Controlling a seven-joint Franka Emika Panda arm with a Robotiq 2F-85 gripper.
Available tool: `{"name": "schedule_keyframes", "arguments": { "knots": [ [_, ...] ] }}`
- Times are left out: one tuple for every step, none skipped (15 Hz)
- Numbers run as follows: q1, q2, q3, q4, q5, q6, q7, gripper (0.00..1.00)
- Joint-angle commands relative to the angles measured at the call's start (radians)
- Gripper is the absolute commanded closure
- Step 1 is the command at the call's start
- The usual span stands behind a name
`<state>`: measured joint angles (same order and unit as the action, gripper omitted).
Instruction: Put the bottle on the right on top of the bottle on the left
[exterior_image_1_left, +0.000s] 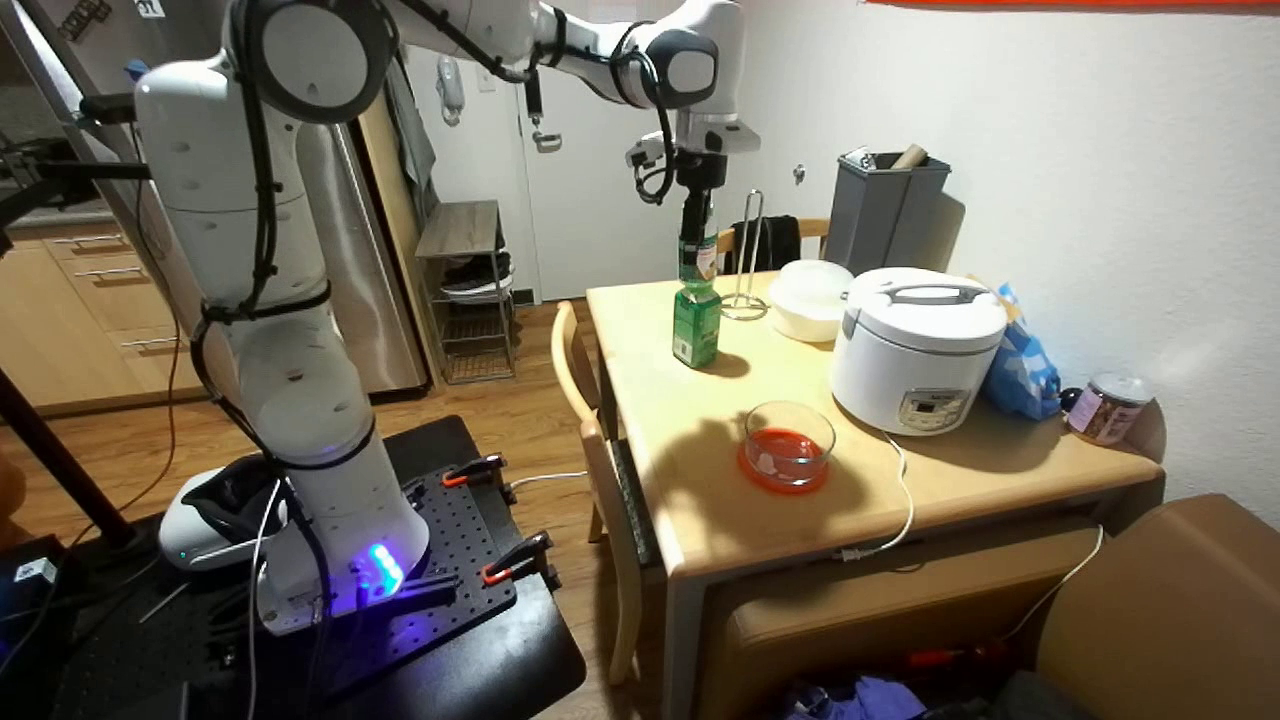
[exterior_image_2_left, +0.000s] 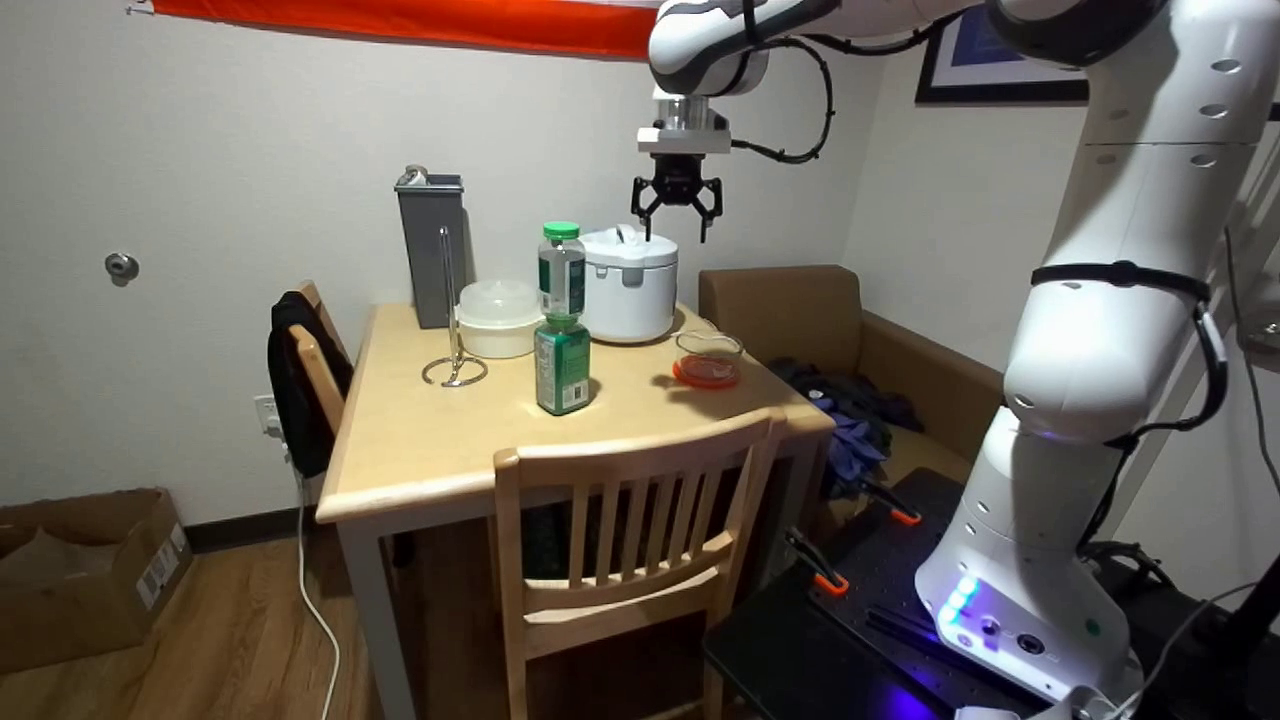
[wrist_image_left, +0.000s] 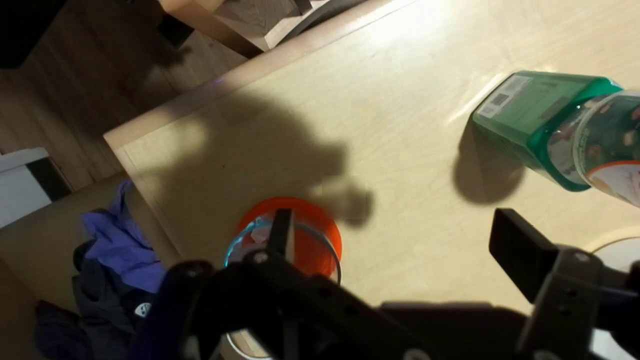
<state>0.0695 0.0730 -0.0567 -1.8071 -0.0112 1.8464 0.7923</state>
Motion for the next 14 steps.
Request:
{"name": "schedule_keyframes", "arguments": {
  "knots": [
    [-0.024,-0.028,0.017,-0.100,0.054,0.045,0.009,0.00],
    [-0.025,-0.023,0.017,-0.117,0.062,0.058,0.010,0.00],
    [-0.027,-0.022,0.017,-0.138,0.076,0.084,0.000,0.00],
    [-0.028,-0.023,0.018,-0.159,0.080,0.114,-0.007,0.00],
    [-0.029,-0.022,0.018,-0.176,0.088,0.138,-0.008,0.00],
    [-0.029,-0.023,0.017,-0.193,0.089,0.164,-0.009,0.00],
    [-0.029,-0.024,0.017,-0.212,0.087,0.197,-0.012,0.00],
    [-0.028,-0.025,0.017,-0.235,0.066,0.244,-0.010,0.00],
    [-0.028,-0.022,0.016,-0.250,0.054,0.277,-0.012,0.00],
    [-0.029,-0.019,0.016,-0.264,0.063,0.306,-0.015,0.00],
    [-0.030,-0.017,0.016,-0.277,0.067,0.328,-0.019,0.00],
    [-0.030,-0.016,0.016,-0.290,0.067,0.350,-0.021,0.00],
    [-0.029,-0.014,0.016,-0.299,0.062,0.365,-0.018,0.00],
    [-0.029,-0.013,0.016,-0.306,0.059,0.377,-0.013,0.00]
  ]
}}
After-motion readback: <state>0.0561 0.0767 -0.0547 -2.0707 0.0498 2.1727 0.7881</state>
